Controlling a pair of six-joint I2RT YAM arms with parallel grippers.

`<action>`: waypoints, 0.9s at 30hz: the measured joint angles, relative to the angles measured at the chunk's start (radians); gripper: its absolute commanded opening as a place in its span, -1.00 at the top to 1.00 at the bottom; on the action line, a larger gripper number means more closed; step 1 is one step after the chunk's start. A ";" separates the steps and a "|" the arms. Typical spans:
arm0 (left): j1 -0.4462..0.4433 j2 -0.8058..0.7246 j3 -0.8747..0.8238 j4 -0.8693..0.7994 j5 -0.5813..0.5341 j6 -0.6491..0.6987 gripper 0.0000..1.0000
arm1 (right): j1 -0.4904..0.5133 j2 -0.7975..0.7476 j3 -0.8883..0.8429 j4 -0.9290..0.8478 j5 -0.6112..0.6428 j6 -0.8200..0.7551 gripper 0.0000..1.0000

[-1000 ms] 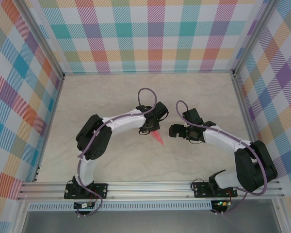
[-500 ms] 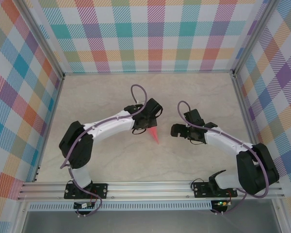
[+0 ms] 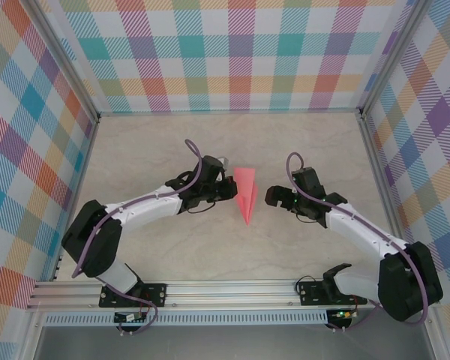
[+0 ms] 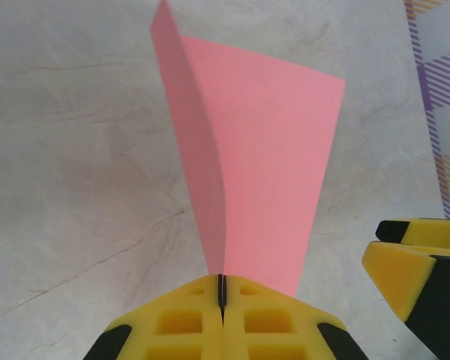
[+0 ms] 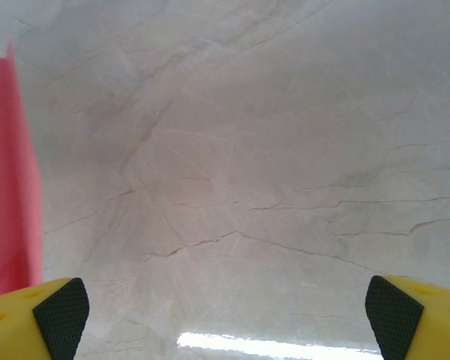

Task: Fold a paper plane with a square sheet of paper (pick it up from the middle)
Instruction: Move a paper plane to the center of the table.

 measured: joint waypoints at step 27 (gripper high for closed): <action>0.048 0.267 -0.106 0.349 0.190 -0.058 1.00 | 0.102 0.310 0.153 0.114 -0.338 0.079 -0.27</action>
